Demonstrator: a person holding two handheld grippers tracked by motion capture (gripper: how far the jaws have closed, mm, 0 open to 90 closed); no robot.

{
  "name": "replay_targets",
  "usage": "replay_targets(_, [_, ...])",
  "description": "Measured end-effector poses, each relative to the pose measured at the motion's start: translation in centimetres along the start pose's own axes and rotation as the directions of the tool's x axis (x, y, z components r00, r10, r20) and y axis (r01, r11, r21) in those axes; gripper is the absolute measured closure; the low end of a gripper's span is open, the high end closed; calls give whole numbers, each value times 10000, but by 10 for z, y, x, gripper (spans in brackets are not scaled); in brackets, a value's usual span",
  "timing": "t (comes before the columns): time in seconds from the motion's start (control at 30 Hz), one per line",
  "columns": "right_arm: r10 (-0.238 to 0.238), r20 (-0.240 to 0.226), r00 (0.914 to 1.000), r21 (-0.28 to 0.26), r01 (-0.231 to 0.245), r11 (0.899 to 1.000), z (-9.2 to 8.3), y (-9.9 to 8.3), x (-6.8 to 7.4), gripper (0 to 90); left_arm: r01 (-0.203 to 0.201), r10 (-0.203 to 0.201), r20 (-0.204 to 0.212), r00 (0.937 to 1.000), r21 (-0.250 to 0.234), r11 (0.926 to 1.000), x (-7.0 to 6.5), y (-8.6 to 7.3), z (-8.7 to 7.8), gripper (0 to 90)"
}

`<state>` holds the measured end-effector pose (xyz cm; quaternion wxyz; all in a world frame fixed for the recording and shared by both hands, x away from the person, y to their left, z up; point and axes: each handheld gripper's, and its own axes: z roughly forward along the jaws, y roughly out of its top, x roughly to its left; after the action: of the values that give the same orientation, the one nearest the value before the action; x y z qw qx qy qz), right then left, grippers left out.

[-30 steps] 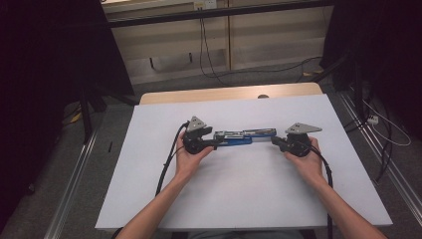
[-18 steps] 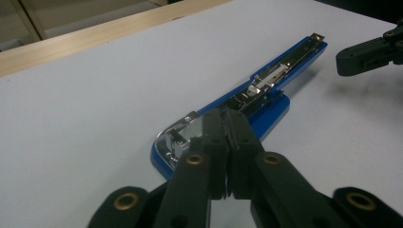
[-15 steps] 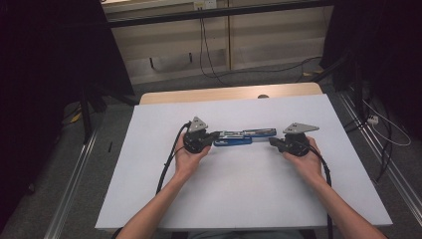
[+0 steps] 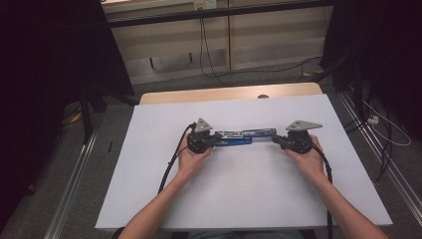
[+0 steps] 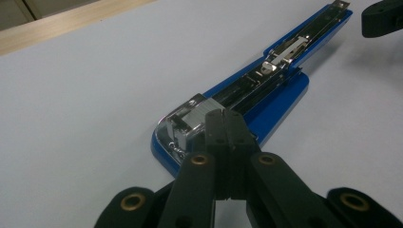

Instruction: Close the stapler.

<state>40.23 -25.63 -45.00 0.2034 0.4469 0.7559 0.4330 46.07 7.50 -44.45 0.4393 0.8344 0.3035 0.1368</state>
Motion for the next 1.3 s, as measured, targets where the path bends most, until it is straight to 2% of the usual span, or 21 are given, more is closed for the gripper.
replay_targets(0.03, [32,9,10000,28,-32,10000,0,0,-1,900,110,-109,71,9999,-59,9999,1,-1,1,900])
replay_targets(0.13, [58,31,10000,100,-58,9999,0,-1,-2,900,30,-30,95,10000,4,10000,1,-1,2,900])
replay_targets(0.23, [67,44,10000,99,-67,9999,0,-1,-2,900,120,-123,285,9995,98,9999,0,-3,6,900])
replay_targets(0.33, [60,51,10000,136,-61,9999,0,-1,-2,900,-116,115,79,9999,138,9998,-2,-3,6,900])
replay_targets(0.5, [40,149,9999,155,-42,9999,1,-1,-2,900,-187,185,136,9997,142,9997,-2,-3,5,900])
replay_targets(0.6, [190,203,9996,137,-193,9997,3,-1,-3,900,-570,573,-145,9983,213,9981,-5,-2,5,900])
replay_targets(0.73, [103,98,9999,222,-105,9997,4,-1,0,900,-296,295,32,9996,143,9995,-4,-3,6,900])
replay_targets(0.97, [129,35,9999,353,-130,9993,7,3,0,900,-276,275,111,9996,77,9996,-3,-3,6,900])
replay_targets(1.07, [-36,75,10000,675,31,9977,9,4,0,900,-209,208,140,9997,83,9997,-3,-4,6,900])
replay_targets(1.17, [130,8,9999,902,-130,9958,13,4,1,900,-171,169,162,9997,89,9998,-3,-3,6,900])
replay_targets(1.3, [185,264,9995,1199,-216,9926,16,1,-1,900,-129,128,223,9997,78,9999,-2,-4,6,900])
